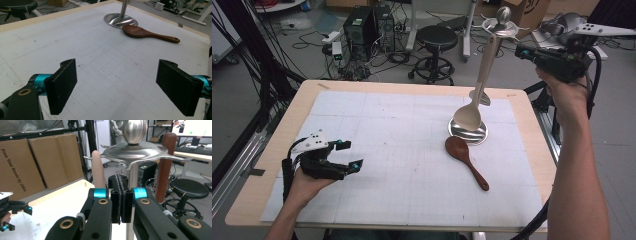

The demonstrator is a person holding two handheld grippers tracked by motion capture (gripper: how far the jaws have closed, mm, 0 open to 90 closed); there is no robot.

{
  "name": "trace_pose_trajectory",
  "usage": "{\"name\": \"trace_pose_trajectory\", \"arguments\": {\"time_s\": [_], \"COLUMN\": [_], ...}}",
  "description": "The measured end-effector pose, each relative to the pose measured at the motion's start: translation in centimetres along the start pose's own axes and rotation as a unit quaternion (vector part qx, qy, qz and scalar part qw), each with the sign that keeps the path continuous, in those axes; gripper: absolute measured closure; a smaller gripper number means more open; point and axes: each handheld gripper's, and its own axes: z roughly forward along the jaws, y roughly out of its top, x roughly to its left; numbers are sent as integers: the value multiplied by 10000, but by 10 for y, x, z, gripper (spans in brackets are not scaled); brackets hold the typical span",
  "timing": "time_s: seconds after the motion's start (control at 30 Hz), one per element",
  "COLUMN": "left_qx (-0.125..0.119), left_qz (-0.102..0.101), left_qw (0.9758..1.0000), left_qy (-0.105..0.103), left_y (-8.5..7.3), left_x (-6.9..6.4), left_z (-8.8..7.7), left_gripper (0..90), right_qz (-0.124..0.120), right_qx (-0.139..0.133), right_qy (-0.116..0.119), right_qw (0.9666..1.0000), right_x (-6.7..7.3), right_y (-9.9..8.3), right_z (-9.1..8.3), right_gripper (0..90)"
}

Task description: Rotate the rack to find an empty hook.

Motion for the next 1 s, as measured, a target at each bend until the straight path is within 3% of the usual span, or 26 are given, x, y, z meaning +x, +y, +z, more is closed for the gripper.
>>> {"name": "trace_pose_trajectory", "arguments": {"time_s": [0.23, 0.7, 1.0], "left_qx": [6, 38, 59], "left_qz": [6, 15, 24], "left_qw": [10000, 10000, 10000], "left_qy": [-2, -5, -6], "left_y": [0, 0, -1], "left_x": [0, -1, -1], "left_z": [0, 2, 2], "left_gripper": [177, 177, 176], "right_qz": [18, 13, -57], "right_qx": [-45, -49, -79], "right_qy": [-95, -73, 60], "right_qw": [9999, 10000, 9999], "right_x": [-6, -12, -9], "right_y": [2, 2, 9], "right_z": [-5, -6, -1], "right_gripper": [898, 897, 898]}}
